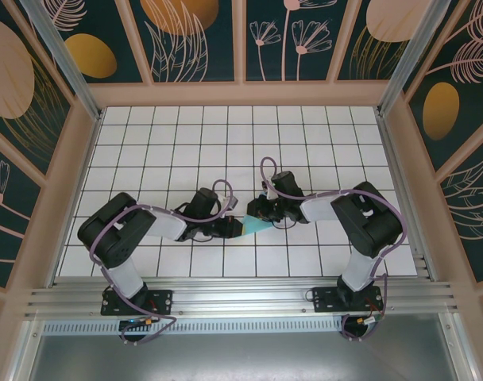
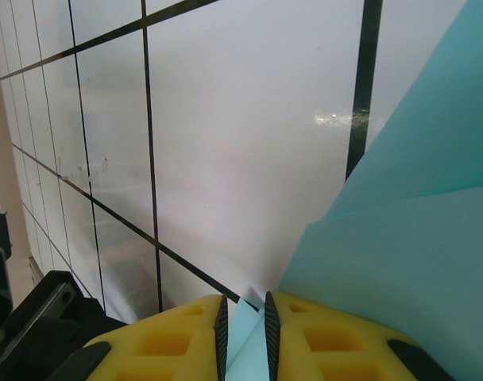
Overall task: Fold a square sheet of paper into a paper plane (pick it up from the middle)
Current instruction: Fourth fold the wing at the center of the table.
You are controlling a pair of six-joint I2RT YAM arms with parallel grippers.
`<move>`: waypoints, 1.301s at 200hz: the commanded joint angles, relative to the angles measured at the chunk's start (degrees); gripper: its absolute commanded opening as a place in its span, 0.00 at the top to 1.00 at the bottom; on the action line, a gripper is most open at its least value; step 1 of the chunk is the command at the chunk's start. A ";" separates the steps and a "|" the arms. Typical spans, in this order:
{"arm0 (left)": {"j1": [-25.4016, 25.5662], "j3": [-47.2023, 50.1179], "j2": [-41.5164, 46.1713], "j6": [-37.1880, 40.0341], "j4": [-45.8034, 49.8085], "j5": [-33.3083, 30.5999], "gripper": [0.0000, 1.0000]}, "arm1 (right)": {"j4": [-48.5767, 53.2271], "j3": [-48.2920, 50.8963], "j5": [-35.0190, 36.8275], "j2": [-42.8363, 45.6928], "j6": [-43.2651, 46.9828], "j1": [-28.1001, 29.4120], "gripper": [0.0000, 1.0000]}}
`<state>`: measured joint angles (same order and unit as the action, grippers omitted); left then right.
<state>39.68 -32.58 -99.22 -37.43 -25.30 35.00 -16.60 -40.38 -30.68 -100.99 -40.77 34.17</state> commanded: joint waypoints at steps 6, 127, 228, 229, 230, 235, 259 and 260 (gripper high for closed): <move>0.05 3.62 0.69 2.86 10.42 -4.77 0.87 | 7.22 2.61 6.77 -4.12 2.04 -0.33 0.76; 0.00 -2.19 11.98 -1.43 9.07 0.67 0.82 | 7.47 2.29 7.13 -5.20 1.86 -0.16 0.78; 1.44 -7.06 -2.44 -4.71 1.79 5.20 0.80 | 7.10 2.32 6.86 -5.80 1.69 -0.10 0.78; 1.45 -7.11 -2.54 -4.65 1.99 5.01 0.80 | 7.11 2.37 6.86 -5.80 1.72 -0.13 0.78; 1.45 -7.08 -2.59 -4.57 2.17 4.82 0.81 | 7.11 2.35 6.86 -5.80 1.74 -0.10 0.78; 1.43 -7.14 -2.93 -3.99 2.97 3.93 0.81 | 7.11 2.41 6.92 -5.79 1.76 -0.08 0.78; 1.45 -6.90 -4.07 -1.98 6.66 0.51 0.83 | 7.17 2.41 7.03 -5.87 1.82 -0.12 0.79; 1.45 -6.85 -4.06 -1.83 6.80 0.33 0.83 | 7.18 2.41 7.03 -5.83 1.83 -0.14 0.79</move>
<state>40.93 -38.61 -102.13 -41.95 -22.28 38.54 -16.60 -40.45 -30.98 -101.43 -40.80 34.11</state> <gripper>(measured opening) 0.180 0.215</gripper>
